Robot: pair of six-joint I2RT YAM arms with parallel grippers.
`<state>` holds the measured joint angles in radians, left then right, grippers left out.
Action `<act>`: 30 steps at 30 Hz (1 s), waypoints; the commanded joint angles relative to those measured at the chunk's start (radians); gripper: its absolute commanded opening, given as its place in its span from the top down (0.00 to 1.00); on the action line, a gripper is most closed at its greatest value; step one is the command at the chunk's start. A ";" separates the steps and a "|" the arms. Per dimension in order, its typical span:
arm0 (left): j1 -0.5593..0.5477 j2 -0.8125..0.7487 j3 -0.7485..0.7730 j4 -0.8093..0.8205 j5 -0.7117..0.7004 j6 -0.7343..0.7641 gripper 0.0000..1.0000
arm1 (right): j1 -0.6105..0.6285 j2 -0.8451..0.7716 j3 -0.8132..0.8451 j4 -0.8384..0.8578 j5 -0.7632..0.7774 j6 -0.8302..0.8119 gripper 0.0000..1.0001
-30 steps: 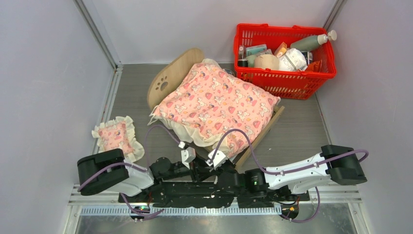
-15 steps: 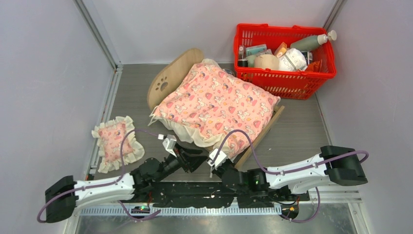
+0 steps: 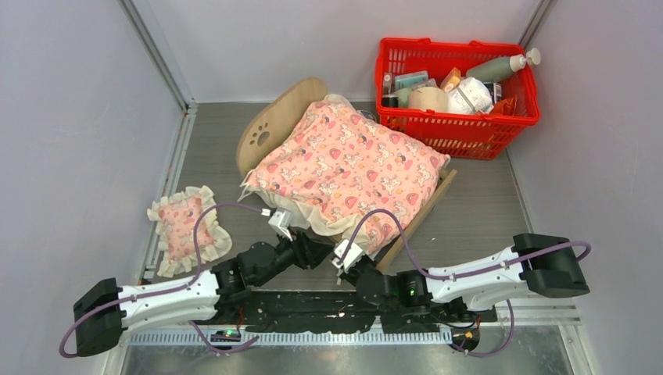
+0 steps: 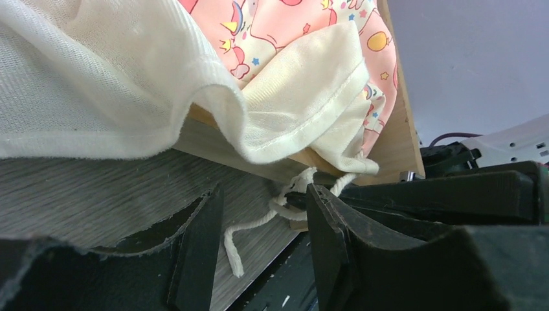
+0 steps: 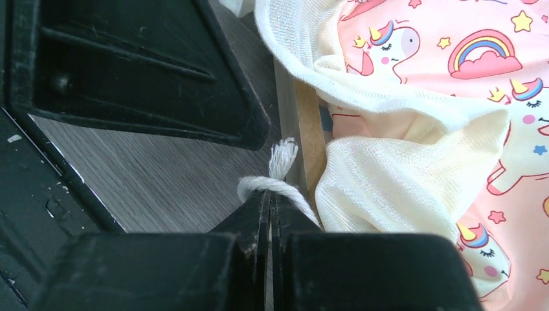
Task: Set up the pet bed
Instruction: Tie the ropes to the bed frame.
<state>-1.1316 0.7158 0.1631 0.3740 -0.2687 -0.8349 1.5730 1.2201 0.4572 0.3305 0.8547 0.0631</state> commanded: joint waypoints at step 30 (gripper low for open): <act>0.039 0.204 0.088 0.196 0.124 -0.162 0.53 | -0.011 -0.024 -0.012 -0.034 0.010 -0.020 0.95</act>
<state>-1.0973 0.8856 0.2119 0.4847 -0.1696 -0.9714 1.5730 1.2167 0.4538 0.3298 0.8398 0.0505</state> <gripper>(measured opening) 0.488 0.059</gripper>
